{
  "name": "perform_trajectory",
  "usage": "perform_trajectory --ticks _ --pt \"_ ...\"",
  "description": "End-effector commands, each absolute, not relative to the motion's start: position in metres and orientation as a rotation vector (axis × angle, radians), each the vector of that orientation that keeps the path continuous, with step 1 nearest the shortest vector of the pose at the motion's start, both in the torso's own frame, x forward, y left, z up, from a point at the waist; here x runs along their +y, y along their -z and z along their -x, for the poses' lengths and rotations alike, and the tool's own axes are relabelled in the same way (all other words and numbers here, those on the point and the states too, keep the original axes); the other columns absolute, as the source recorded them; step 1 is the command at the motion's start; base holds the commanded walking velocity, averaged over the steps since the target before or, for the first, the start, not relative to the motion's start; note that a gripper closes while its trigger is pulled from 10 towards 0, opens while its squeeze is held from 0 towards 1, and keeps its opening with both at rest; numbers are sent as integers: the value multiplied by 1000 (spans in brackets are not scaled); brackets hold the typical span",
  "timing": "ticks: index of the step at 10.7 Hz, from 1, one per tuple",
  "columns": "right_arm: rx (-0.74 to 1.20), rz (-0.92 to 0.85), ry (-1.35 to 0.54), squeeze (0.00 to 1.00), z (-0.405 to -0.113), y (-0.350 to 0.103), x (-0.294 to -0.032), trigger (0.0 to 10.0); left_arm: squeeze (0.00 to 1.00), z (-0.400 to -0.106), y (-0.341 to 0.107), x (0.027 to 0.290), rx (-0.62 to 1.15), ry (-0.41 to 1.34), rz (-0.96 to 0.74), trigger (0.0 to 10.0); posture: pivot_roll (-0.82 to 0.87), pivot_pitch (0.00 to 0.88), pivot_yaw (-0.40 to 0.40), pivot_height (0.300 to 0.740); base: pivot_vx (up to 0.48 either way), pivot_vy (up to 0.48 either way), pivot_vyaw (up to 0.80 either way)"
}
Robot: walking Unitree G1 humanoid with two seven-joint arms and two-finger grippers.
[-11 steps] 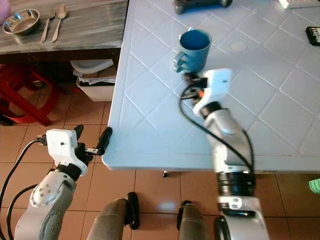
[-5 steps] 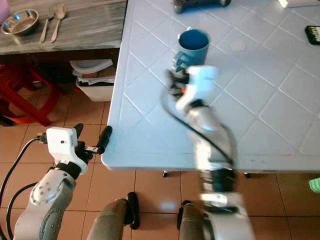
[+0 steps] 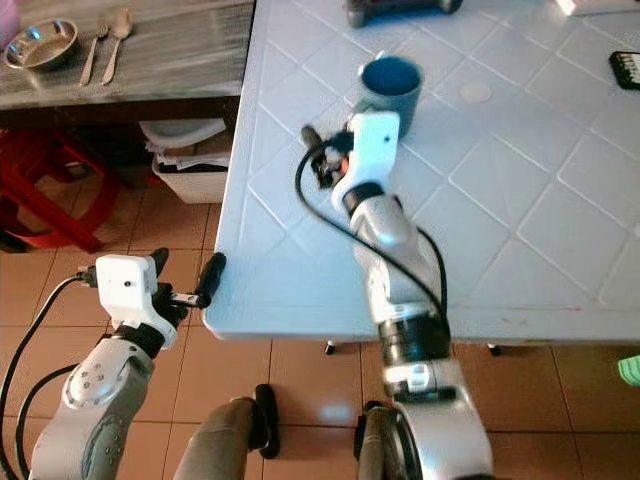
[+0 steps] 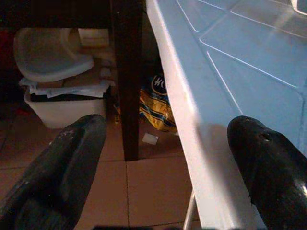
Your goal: Setting the table
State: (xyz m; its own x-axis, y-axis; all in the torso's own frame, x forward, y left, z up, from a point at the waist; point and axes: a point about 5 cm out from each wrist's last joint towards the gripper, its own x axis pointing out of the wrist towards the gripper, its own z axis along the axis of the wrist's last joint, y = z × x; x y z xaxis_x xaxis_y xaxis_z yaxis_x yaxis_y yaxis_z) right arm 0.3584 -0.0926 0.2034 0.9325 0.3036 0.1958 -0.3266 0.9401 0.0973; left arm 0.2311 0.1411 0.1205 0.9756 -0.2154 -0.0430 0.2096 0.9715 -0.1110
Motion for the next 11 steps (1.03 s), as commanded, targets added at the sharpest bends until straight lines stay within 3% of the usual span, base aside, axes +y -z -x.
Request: perform_trajectory --ticks 1,6,11 --pt "-187 -127 -312 1000 -362 -206 -95 10000 0 -229 -115 144 81 197 90 10000 85 259 96 740 0 0 0" --pt "-199 -122 -262 1000 -361 -204 -109 10000 0 -230 -116 146 76 198 86 10000 88 258 104 740 0 0 0" --pt "-180 -79 -149 1000 -346 -196 -150 10000 0 -231 -117 146 70 199 86 10000 79 258 105 740 0 0 0"
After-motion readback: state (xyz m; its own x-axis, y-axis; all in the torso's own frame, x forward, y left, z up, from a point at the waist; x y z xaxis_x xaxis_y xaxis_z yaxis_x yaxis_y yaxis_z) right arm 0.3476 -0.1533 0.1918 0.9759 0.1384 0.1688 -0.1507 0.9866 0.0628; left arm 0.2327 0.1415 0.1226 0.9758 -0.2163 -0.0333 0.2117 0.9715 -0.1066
